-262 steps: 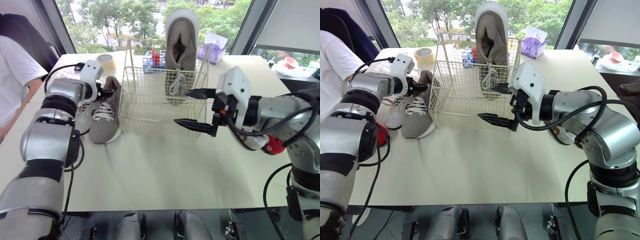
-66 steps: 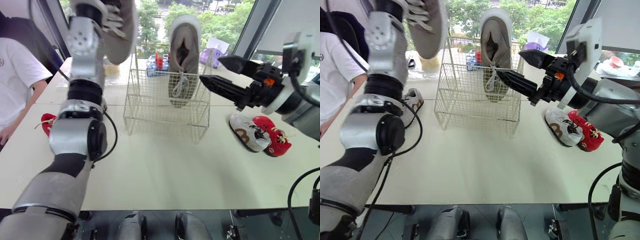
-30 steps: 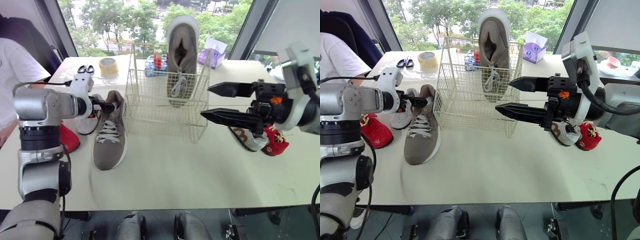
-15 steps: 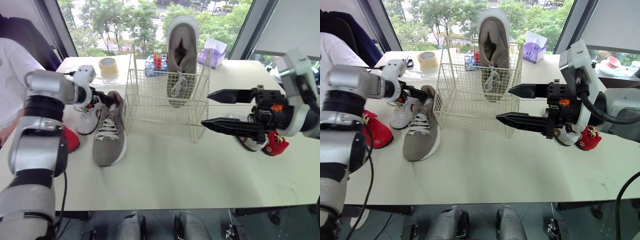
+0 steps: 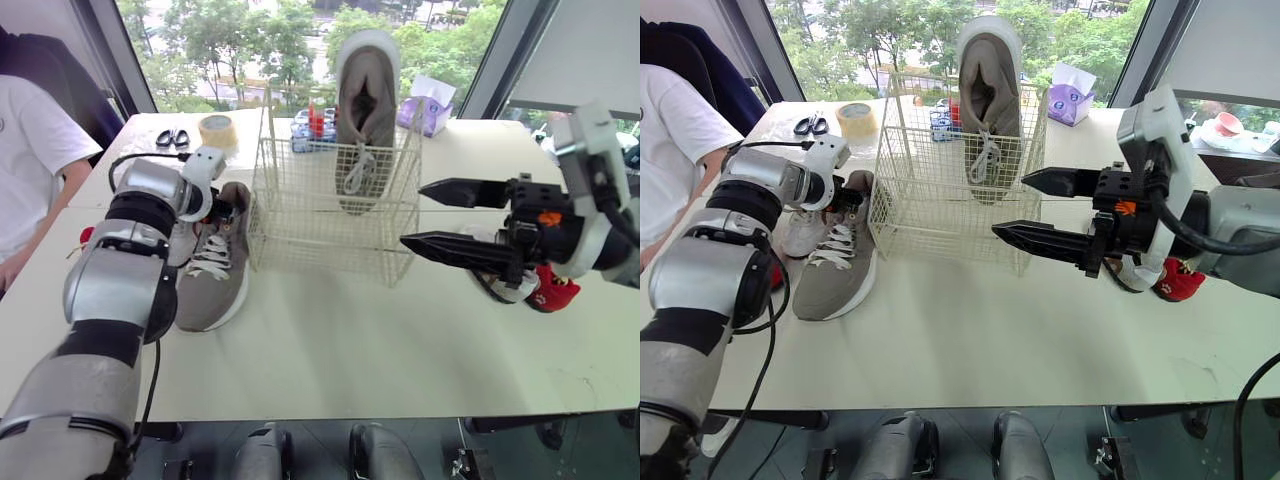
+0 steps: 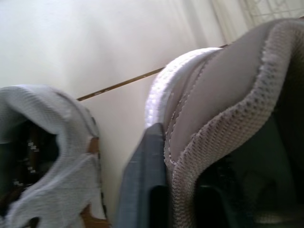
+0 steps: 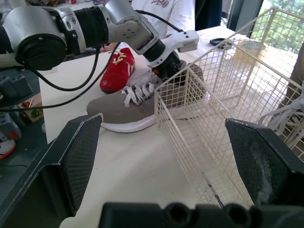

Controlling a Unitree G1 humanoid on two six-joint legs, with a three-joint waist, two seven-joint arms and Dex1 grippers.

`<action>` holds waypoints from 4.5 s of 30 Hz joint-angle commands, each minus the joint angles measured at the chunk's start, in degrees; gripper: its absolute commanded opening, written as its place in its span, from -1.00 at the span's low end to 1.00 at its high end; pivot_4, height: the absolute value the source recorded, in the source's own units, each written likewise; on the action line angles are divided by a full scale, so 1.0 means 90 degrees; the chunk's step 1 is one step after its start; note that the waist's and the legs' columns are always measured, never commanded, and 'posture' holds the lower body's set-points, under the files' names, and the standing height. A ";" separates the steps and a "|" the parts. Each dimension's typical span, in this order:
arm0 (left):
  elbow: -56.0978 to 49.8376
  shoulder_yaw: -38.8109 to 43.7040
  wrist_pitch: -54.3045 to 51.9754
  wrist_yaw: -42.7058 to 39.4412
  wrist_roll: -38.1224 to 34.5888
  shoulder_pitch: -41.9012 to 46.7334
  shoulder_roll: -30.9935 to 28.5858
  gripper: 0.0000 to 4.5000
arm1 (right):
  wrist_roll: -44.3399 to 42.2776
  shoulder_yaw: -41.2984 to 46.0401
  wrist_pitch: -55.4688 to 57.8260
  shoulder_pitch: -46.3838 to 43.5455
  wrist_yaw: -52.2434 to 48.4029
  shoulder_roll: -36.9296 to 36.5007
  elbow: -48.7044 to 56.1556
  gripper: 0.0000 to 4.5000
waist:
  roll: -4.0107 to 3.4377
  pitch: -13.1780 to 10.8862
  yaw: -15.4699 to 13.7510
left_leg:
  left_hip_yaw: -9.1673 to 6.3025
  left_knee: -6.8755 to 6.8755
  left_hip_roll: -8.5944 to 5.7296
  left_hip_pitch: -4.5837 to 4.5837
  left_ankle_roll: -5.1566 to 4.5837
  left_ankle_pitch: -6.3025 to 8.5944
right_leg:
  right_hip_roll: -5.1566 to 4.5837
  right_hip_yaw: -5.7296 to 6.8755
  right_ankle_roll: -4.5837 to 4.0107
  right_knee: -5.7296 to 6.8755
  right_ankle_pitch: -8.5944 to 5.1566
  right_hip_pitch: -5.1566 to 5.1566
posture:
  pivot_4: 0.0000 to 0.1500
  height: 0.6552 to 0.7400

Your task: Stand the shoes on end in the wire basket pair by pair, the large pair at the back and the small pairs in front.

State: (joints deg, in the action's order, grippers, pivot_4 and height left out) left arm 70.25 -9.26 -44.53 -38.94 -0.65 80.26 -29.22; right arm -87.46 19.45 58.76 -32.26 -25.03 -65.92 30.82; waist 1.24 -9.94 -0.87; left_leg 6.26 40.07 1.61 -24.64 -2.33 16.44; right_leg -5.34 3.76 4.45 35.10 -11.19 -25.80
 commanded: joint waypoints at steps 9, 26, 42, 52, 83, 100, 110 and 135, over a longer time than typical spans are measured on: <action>-0.0922 0.1765 0.0484 0.0868 -0.0529 0.2601 -0.1656 -0.97 | -0.0339 0.0915 -0.0194 0.0450 0.0116 -0.0324 -0.0038 1.00 | 0.0078 -0.0047 0.0015 | 0.0003 0.0003 0.0016 -0.0095 0.0021 -0.0015 | 0.0038 0.0005 0.0023 0.0009 0.0013 -0.0096 | 1.00 1.00; -0.0924 0.2639 0.9353 0.2945 -0.0481 0.1591 0.1473 -0.97 | -0.0200 0.0730 -0.0730 -0.0550 0.0622 -0.0003 -0.0380 1.00 | 0.0072 -0.0043 -0.0159 | 0.0022 0.0099 -0.0023 -0.0083 -0.0021 0.0003 | -0.0009 0.0000 0.0077 0.0007 0.0039 -0.0040 | 1.00 1.00; -0.0077 0.1883 0.9375 0.4075 0.0427 0.0916 0.2092 -0.97 | -0.0901 0.1803 -0.0653 0.0677 0.1492 -0.0390 0.0064 1.00 | 0.0070 -0.0042 -0.0155 | 0.0017 0.0105 -0.0022 -0.0081 -0.0059 0.0025 | -0.0011 -0.0004 0.0077 0.0008 0.0040 -0.0036 | 1.00 1.00; -0.0212 0.1605 0.7936 0.4041 0.0562 0.0474 0.2161 -0.97 | -0.0587 0.1513 -0.0963 0.0810 0.1448 -0.0239 0.0150 1.00 | 0.0065 -0.0039 -0.0137 | 0.0017 0.0104 -0.0016 -0.0079 -0.0059 0.0025 | -0.0004 -0.0004 0.0078 0.0010 0.0040 -0.0038 | 1.00 1.00; -0.9752 0.3824 -0.2217 -0.0330 -0.5245 -0.4273 -0.0884 0.93 | 0.3613 0.1004 -0.2495 0.1439 0.1332 0.1770 -0.1777 1.00 | 0.0025 -0.0023 -0.0015 | -0.0006 0.0098 -0.0007 0.0031 -0.0008 -0.0001 | 0.0019 -0.0011 0.0058 0.0009 0.0022 0.0077 | 1.00 1.00; -1.2337 0.2342 -0.2029 0.0215 -0.7129 -0.7446 -0.0483 0.93 | 0.5321 0.1789 -0.2516 0.5137 0.1037 0.2510 -0.0205 1.00 | -0.0067 0.0020 0.0017 | -0.0003 0.0094 -0.0011 0.0046 -0.0026 0.0013 | 0.0023 -0.0036 0.0033 0.0006 0.0008 0.0083 | 1.00 1.00; -1.2492 0.1510 -0.1581 0.1053 -0.6967 -0.7598 -0.0188 0.93 | 0.5580 0.1605 -0.2533 0.4792 -0.0090 0.2341 -0.1519 1.00 | -0.0085 0.0031 0.0019 | -0.0003 0.0093 -0.0010 0.0054 -0.0032 0.0017 | 0.0026 -0.0043 0.0024 0.0001 0.0003 0.0086 | 1.00 1.00; -1.2408 0.1270 -0.1204 0.1805 -0.6638 -0.7600 -0.0348 0.93 | 0.6911 0.0027 -0.3071 0.2133 -0.1047 0.2616 -0.5074 1.00 | -0.0089 0.0031 0.0043 | -0.0002 0.0087 -0.0010 0.0047 -0.0034 0.0018 | 0.0028 -0.0043 0.0020 -0.0004 0.0002 0.0077 | 1.00 1.00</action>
State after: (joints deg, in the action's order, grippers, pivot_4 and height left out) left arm -40.56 2.14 -56.59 -22.82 -60.87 11.12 -31.95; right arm -26.74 20.20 32.78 -12.00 -34.16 -42.46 -13.47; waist 0.44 -9.66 -0.49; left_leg 6.24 40.85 1.52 -24.22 -2.63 16.60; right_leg -5.09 3.37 4.62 35.06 -11.18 -25.10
